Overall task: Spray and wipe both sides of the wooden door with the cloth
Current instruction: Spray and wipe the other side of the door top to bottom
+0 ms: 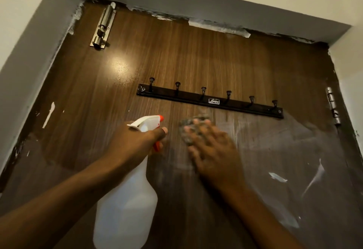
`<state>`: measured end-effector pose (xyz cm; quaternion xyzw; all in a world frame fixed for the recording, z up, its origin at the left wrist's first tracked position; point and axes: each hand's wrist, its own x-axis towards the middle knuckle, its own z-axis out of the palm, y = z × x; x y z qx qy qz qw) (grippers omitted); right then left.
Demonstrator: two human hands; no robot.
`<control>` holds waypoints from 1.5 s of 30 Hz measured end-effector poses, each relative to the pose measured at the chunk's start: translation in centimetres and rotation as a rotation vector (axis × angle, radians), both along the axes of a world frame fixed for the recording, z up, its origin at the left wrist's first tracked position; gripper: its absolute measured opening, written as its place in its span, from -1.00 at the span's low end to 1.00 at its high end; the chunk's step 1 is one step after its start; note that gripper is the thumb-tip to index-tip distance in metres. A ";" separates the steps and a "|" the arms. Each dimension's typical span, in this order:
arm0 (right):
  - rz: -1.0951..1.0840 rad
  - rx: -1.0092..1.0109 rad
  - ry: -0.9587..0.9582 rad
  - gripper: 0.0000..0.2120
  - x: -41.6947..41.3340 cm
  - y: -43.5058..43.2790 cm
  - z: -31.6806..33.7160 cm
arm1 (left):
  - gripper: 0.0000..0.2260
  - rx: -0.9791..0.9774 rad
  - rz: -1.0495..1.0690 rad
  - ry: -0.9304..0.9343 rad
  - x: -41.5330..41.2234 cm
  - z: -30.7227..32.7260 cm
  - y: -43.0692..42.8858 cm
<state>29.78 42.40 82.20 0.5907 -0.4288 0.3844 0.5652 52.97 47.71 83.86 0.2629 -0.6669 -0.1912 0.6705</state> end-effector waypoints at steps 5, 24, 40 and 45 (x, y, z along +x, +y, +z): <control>0.084 -0.056 -0.323 -0.50 1.1 -0.5 3.5 | -0.51 0.041 0.033 0.022 -1.5 -0.1 -0.2; 0.150 0.039 -0.197 -0.50 3.0 -0.2 2.1 | -0.48 0.012 0.026 0.002 -3.2 -0.5 2.6; 0.135 -0.025 -0.317 -0.52 -6.5 1.5 2.5 | -0.22 0.013 0.051 -0.016 -9.2 -1.4 3.3; 0.075 0.095 0.000 -0.52 -14.9 2.8 -0.3 | -0.15 0.003 0.056 -0.058 -14.0 -2.0 3.4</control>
